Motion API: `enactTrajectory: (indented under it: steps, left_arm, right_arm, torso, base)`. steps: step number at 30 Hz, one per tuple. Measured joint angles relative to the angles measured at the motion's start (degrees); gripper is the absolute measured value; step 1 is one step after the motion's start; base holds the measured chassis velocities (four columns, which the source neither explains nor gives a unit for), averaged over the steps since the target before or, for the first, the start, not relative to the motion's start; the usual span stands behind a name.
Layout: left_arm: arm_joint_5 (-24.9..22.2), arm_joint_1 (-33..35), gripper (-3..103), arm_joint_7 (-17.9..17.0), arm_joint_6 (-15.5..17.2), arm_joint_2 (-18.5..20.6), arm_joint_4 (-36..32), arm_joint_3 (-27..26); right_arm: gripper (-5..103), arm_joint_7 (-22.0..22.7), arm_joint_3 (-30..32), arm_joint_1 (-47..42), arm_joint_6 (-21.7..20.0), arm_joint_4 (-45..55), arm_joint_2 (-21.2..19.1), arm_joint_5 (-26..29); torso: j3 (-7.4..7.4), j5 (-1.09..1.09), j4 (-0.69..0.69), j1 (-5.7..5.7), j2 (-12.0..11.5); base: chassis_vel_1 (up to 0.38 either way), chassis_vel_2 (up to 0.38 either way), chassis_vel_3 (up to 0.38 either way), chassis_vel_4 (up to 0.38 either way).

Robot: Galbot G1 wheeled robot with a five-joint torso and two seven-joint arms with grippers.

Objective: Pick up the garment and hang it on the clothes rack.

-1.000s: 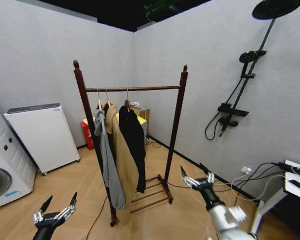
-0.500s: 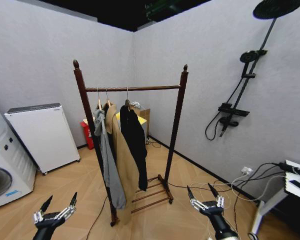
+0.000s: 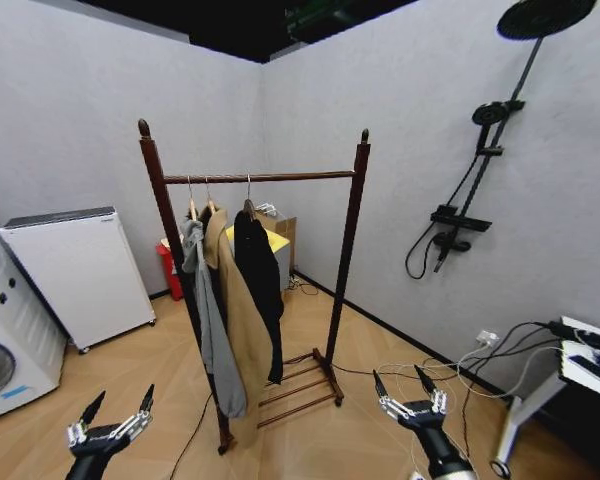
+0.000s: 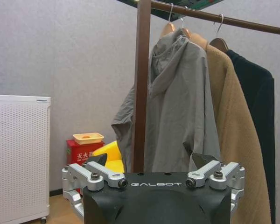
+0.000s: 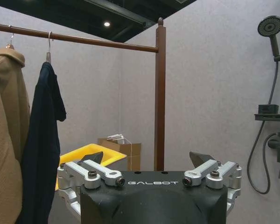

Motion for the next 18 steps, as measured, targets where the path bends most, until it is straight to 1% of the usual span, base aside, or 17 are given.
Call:
enactTrajectory:
  steps: [10,18]
  left_arm:
    - [0.00,0.00,100,0.00,0.00,0.00,0.00,0.00]
    - [0.00,0.00,100,0.00,0.00,0.00,0.00,0.00]
  right_arm:
    - [100,0.01,-0.04,0.08,-0.09,-0.03,-0.01,0.04]
    - [100,0.01,-0.07,0.12,-0.13,-0.08,-0.01,0.08]
  torso:
    - [0.00,0.00,0.00,0.00,0.00]
    - [0.00,0.01,-0.01,0.00,0.00]
  base:
    - [-0.068,-0.076,-0.087,-0.084]
    - [-0.117,-0.115,-0.118,-0.104]
